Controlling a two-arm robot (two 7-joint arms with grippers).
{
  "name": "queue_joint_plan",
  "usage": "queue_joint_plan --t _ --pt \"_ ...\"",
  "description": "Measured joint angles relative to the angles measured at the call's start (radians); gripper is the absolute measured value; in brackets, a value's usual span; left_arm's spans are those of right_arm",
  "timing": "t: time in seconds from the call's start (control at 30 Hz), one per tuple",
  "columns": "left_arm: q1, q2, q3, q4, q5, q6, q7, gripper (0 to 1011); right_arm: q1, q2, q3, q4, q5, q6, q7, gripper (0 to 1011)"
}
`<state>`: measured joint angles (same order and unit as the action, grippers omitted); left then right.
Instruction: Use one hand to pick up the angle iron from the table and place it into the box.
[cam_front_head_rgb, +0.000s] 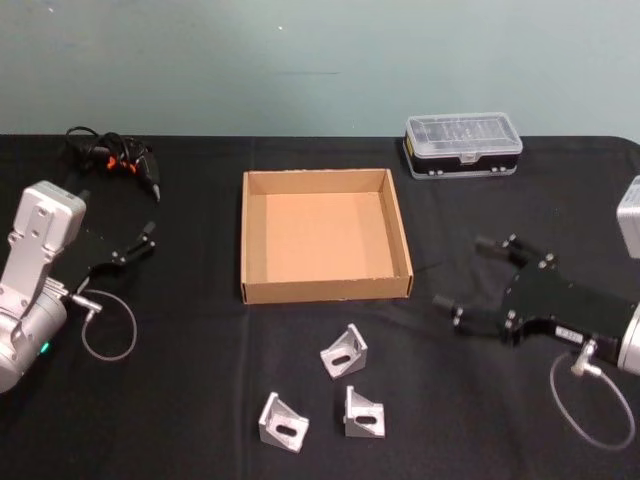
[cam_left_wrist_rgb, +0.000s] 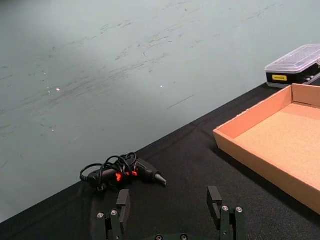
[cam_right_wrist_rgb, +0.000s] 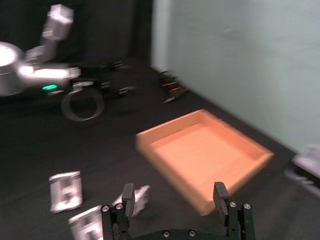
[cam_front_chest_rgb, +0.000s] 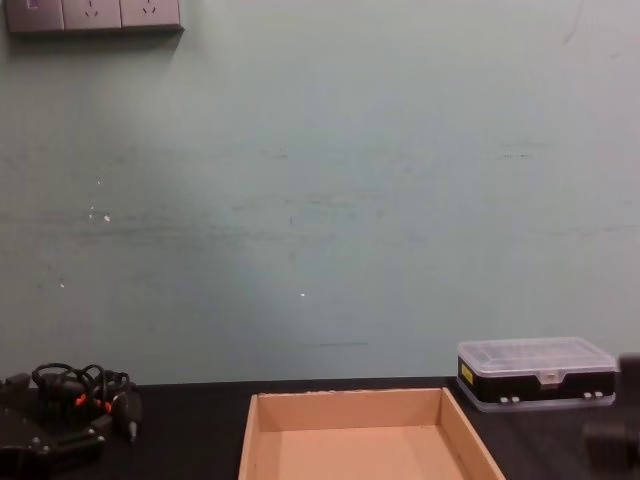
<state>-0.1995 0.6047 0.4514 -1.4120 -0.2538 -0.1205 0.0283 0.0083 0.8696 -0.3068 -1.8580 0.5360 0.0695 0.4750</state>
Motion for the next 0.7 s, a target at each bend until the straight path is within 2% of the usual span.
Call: queue_joint_plan --t 0.07,0.13,0.17,0.27,0.3,0.5,0.7 --pt "0.000 0.000 0.000 0.000 0.000 0.000 0.000 1011 0.014 0.014 -0.017 -0.001 0.010 0.023 0.066 1002" --pt "0.000 0.000 0.000 0.000 0.000 0.000 0.000 1011 0.026 0.019 -0.034 0.003 0.014 0.037 0.107 1002" --pt "0.000 0.000 0.000 0.000 0.000 0.000 0.000 1011 0.040 0.023 -0.052 0.010 0.014 0.049 0.143 1002" --pt "0.000 0.000 0.000 0.000 0.000 0.000 0.000 1011 0.059 0.025 -0.079 0.022 0.013 0.068 0.183 1002" --pt "0.000 0.000 0.000 0.000 0.000 0.000 0.000 1011 0.074 0.025 -0.099 0.030 0.012 0.083 0.204 1002" --pt "0.000 0.000 0.000 0.000 0.000 0.000 0.000 1011 0.123 0.019 -0.168 0.066 -0.006 0.126 0.249 1002" --pt "0.000 0.000 0.000 0.000 0.000 0.000 0.000 1011 0.159 0.008 -0.218 0.093 -0.024 0.148 0.272 1002"
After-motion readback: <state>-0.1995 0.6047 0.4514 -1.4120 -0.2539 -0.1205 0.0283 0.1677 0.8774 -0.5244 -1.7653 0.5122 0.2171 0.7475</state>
